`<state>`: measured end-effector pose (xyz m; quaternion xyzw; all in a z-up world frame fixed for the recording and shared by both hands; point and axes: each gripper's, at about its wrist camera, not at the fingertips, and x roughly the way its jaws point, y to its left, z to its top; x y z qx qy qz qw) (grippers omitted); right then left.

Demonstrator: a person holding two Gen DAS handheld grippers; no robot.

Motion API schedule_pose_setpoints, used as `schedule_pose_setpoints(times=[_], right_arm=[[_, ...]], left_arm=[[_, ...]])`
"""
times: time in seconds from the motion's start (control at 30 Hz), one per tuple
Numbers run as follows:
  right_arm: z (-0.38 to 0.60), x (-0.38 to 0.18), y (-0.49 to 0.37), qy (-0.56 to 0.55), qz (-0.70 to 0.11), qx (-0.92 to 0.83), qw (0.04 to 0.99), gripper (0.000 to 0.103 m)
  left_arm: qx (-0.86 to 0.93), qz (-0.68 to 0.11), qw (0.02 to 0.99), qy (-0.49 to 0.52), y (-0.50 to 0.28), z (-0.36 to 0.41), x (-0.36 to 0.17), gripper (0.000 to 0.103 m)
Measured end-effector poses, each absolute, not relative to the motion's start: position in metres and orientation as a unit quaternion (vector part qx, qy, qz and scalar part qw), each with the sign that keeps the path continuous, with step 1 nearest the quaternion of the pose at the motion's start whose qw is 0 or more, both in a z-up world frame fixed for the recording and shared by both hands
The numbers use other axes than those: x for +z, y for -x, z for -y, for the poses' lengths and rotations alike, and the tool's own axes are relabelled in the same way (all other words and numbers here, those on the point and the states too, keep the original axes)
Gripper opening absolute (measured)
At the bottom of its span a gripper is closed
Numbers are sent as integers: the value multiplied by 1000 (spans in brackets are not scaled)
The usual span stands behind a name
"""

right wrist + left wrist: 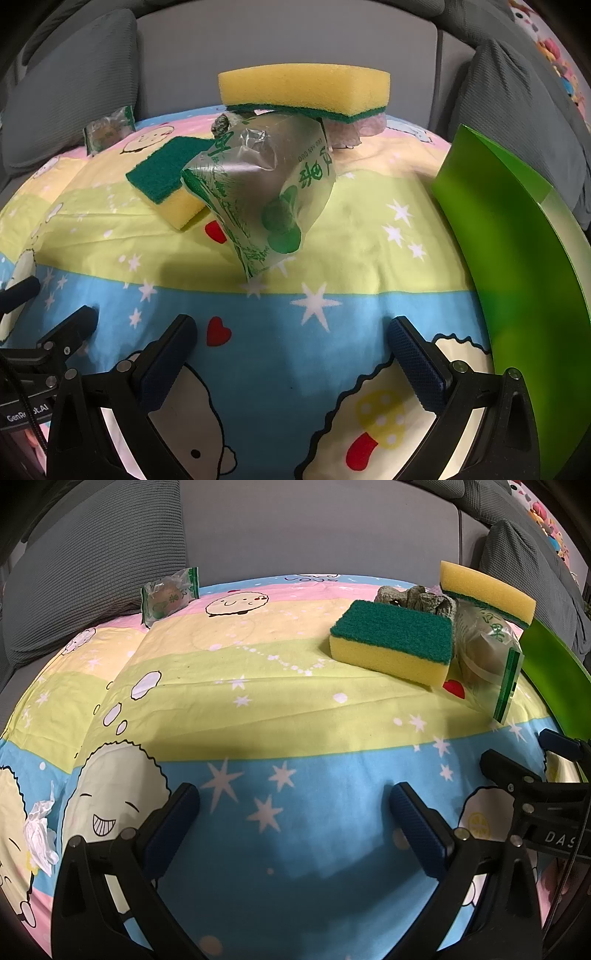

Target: Organize objects

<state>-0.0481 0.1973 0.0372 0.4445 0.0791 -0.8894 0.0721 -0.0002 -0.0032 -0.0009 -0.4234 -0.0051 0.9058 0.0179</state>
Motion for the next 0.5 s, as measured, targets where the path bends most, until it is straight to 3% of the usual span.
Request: schedule_pose_setpoints(times=[0.17, 0.3, 0.5], right_arm=[[-197, 39, 50, -453, -81, -883, 88, 103], [-201, 45, 47, -455, -76, -882, 98, 103], [-198, 97, 31, -404, -30, -906, 120, 103]], left_arm=[[903, 13, 14, 430, 0, 6, 2, 102], [900, 37, 39, 433, -5, 12, 9, 95], [908, 118, 64, 396, 0, 51, 54, 94]])
